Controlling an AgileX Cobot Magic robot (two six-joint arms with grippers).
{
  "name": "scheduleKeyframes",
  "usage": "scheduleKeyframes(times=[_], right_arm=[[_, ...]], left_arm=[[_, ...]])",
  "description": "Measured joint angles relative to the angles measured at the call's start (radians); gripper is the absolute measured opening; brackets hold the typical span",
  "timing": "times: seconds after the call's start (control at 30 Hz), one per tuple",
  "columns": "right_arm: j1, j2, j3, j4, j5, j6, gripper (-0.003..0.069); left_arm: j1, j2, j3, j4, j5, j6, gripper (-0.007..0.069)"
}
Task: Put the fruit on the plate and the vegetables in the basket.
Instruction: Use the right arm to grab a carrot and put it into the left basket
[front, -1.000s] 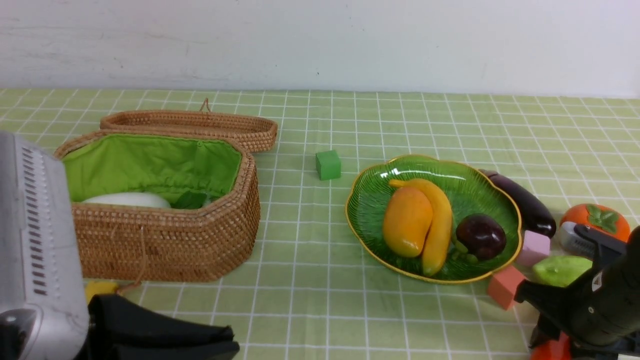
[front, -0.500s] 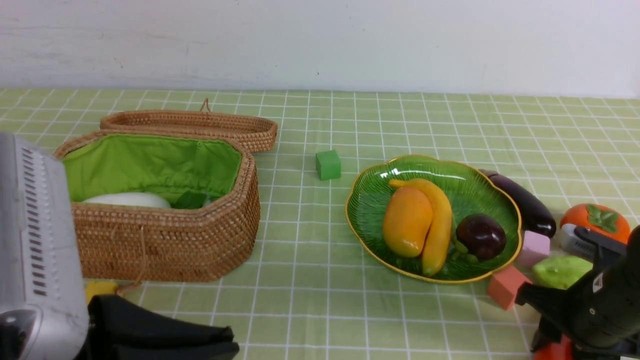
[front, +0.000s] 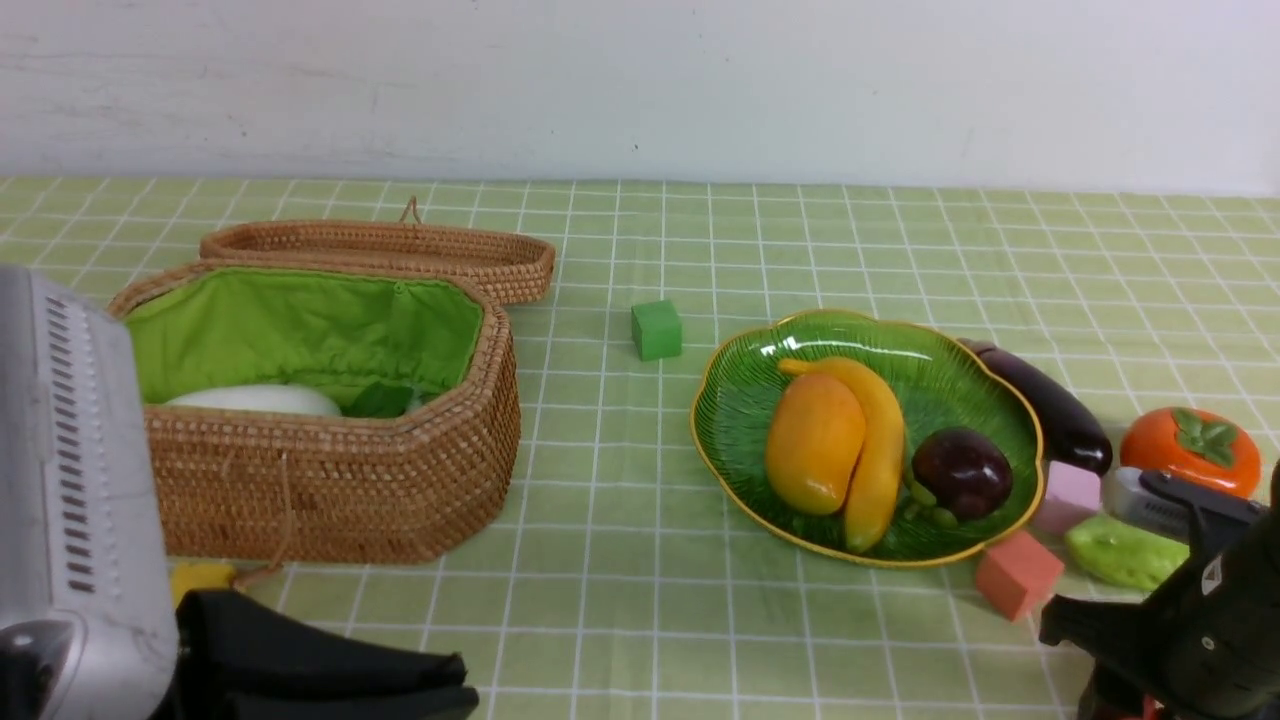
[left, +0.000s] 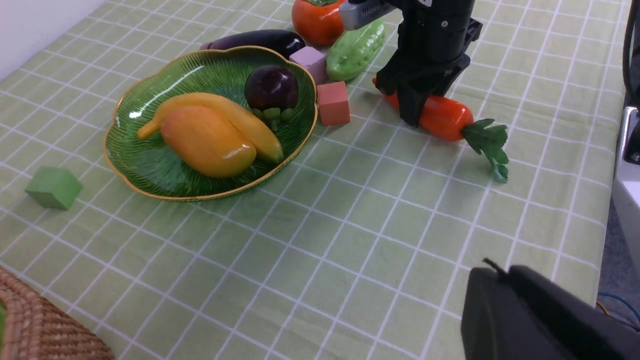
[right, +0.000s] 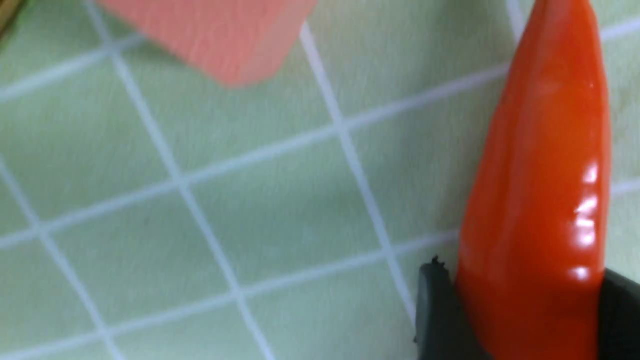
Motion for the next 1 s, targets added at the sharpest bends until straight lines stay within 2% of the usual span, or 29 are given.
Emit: scheduleKeyframes(times=[0.3, 0.37, 0.4, 0.47, 0.6, 0.7, 0.73, 0.77, 0.83, 0.93, 0.97, 1.0], right_arm=[[0.003, -0.2, -0.062, 0.052, 0.124, -0.103, 0.0315], [0.022, -0.228, -0.125, 0.08, 0.156, -0.158, 0.0315], [0.049, -0.236, -0.187, 0.106, 0.178, -0.215, 0.0315], [0.076, -0.235, -0.239, 0.118, 0.182, -0.251, 0.0315], [0.204, -0.176, -0.466, 0.137, 0.192, -0.372, 0.0314], [0.302, -0.083, -0.641, 0.145, 0.196, -0.45, 0.0314], [0.308, -0.075, -0.653, 0.145, 0.196, -0.456, 0.0314], [0.358, -0.002, -0.764, 0.155, 0.195, -0.504, 0.0314], [0.411, 0.068, -0.864, 0.162, 0.187, -0.565, 0.0314], [0.49, 0.215, -1.062, 0.183, 0.145, -0.678, 0.0314], [0.494, 0.225, -1.074, 0.186, 0.139, -0.694, 0.0314], [0.524, 0.298, -1.167, 0.198, 0.116, -0.754, 0.0314]], left_arm=[[0.0, 0.0, 0.0, 0.005, -0.026, 0.0, 0.0015], [0.0, 0.0, 0.0, 0.032, -0.036, -0.008, 0.0015], [0.0, 0.0, 0.0, 0.075, -0.052, -0.044, 0.0015], [0.0, 0.0, 0.0, 0.12, -0.065, -0.085, 0.0015], [0.0, -0.001, 0.0, 0.379, -0.089, -0.345, 0.0017], [0.0, -0.012, 0.0, 0.62, -0.071, -0.598, 0.0017], [0.0, -0.014, 0.0, 0.652, -0.068, -0.617, 0.0017], [0.0, -0.03, 0.0, 0.774, -0.041, -0.79, 0.0017], [0.0, -0.056, 0.0, 0.897, -0.013, -0.941, 0.0017], [0.0, -0.113, 0.0, 1.048, 0.048, -1.191, 0.0018], [0.0, -0.113, 0.0, 1.056, 0.051, -1.202, 0.0018], [0.0, -0.14, 0.0, 1.101, 0.083, -1.272, 0.0018]])
